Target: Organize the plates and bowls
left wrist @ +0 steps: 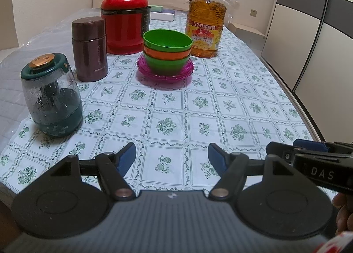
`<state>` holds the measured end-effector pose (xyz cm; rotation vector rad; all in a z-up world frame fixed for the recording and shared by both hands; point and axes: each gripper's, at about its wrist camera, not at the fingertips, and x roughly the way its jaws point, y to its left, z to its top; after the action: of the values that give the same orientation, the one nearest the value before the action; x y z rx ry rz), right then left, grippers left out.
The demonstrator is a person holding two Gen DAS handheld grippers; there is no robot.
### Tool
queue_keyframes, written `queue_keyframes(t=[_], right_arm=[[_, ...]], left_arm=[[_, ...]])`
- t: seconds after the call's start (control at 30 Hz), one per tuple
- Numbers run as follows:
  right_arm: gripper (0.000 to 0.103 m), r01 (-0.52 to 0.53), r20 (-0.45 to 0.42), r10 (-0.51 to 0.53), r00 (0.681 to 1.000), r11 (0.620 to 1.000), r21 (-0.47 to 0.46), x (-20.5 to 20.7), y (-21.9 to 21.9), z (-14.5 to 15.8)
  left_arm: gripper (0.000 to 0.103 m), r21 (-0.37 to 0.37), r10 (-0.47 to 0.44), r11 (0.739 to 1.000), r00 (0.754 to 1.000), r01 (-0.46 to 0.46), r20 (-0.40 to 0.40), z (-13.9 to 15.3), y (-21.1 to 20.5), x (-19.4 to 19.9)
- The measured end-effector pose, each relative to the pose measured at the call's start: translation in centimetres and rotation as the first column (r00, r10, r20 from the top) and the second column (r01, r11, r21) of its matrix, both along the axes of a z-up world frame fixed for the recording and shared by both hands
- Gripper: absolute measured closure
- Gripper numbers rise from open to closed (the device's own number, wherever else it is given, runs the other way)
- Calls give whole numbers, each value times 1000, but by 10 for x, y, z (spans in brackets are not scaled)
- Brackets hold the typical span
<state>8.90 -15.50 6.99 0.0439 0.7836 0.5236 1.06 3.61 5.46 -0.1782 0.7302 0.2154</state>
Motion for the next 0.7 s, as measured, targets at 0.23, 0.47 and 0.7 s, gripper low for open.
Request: queue_keyframes(t=[0.23, 0.47, 0.7], right_arm=[[46, 0, 0, 0, 1000, 1000, 0, 0, 0, 0], [46, 2, 1, -2, 1000, 1000, 0, 1, -2, -1], [46, 4, 2, -4, 1000, 1000, -1, 2, -4, 0]], left_arm=[[33, 0, 0, 1000, 1000, 0, -1, 0, 0, 0], [33, -1, 0, 1000, 1000, 0, 1, 0, 0, 0], [33, -1, 0, 1000, 1000, 0, 1, 0, 0, 0]])
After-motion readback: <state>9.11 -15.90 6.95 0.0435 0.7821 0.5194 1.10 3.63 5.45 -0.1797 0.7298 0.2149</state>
